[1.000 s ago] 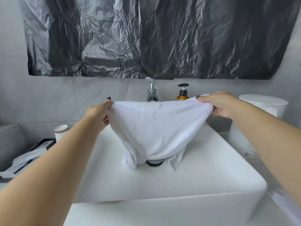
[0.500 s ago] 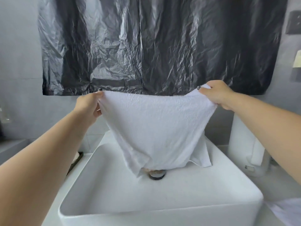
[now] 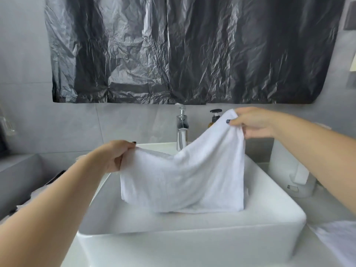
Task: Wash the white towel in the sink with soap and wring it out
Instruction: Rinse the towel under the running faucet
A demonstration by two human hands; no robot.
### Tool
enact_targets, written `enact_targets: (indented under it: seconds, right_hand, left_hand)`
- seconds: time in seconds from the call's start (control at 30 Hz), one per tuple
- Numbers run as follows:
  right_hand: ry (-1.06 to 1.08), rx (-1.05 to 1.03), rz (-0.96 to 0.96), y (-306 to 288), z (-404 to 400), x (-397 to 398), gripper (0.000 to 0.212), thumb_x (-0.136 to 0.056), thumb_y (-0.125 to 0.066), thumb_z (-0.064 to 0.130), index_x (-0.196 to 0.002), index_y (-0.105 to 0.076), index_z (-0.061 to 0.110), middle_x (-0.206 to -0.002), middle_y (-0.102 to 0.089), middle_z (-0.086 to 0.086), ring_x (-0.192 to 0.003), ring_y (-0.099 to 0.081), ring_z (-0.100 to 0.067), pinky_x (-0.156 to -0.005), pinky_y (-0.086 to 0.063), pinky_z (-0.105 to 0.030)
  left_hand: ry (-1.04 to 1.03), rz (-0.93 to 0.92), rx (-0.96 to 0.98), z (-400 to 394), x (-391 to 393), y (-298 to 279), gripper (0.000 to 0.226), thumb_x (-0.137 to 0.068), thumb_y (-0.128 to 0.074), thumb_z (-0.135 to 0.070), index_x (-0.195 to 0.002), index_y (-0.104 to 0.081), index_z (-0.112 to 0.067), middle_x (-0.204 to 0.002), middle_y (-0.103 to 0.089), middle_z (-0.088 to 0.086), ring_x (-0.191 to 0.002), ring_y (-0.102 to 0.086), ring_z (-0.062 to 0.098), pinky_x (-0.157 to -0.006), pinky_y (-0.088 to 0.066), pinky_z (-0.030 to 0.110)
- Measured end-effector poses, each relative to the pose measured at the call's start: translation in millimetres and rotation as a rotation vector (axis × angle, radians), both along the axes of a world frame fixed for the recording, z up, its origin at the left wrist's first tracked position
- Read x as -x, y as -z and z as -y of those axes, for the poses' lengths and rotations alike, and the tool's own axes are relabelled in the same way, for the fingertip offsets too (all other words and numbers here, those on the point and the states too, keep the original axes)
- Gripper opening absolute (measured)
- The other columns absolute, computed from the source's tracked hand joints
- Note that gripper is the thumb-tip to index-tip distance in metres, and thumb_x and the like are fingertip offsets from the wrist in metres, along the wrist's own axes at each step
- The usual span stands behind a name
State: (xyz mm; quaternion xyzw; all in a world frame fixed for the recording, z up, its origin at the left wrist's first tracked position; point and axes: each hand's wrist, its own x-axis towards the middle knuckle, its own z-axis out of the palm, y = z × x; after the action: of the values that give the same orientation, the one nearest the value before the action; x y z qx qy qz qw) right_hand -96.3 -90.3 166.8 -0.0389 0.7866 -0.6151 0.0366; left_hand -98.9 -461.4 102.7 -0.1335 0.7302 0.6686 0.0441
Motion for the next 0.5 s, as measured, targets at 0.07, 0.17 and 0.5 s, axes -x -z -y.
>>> enact_targets:
  seconds: [0.07, 0.17, 0.5]
  right_hand:
    - [0.018, -0.183, 0.047, 26, -3, -4, 0.021, -0.095, -0.056, -0.003, -0.113, -0.064, 0.005, -0.113, -0.07, -0.013, -0.104, -0.068, -0.024, -0.085, -0.057, -0.037]
    - [0.268, -0.308, -0.053, 47, -14, -2, 0.014, -0.084, -0.07, -0.002, -0.098, -0.069, 0.003, -0.097, -0.069, -0.013, -0.082, -0.064, -0.02, -0.074, -0.055, -0.031]
    - [0.089, -0.163, -0.237, -13, -27, -15, 0.033, -0.088, -0.066, -0.002, -0.116, -0.069, 0.015, -0.133, -0.056, -0.005, -0.124, -0.052, -0.015, -0.108, -0.039, -0.03]
  left_hand:
    - [-0.057, -0.053, 0.021, 3, 1, 21, 0.009, -0.1, -0.056, -0.013, -0.102, -0.062, -0.006, -0.082, -0.066, 0.01, -0.06, -0.066, 0.021, -0.049, -0.057, 0.031]
    - [-0.128, -0.178, 0.028, 3, -4, 35, 0.009, -0.099, -0.059, -0.01, -0.093, -0.062, -0.003, -0.084, -0.064, 0.011, -0.071, -0.063, 0.023, -0.061, -0.053, 0.036]
    - [-0.104, -0.446, -0.232, 1, -14, -22, 0.009, -0.095, -0.066, -0.015, -0.087, -0.062, -0.017, -0.103, -0.069, 0.004, -0.101, -0.064, 0.021, -0.092, -0.049, 0.039]
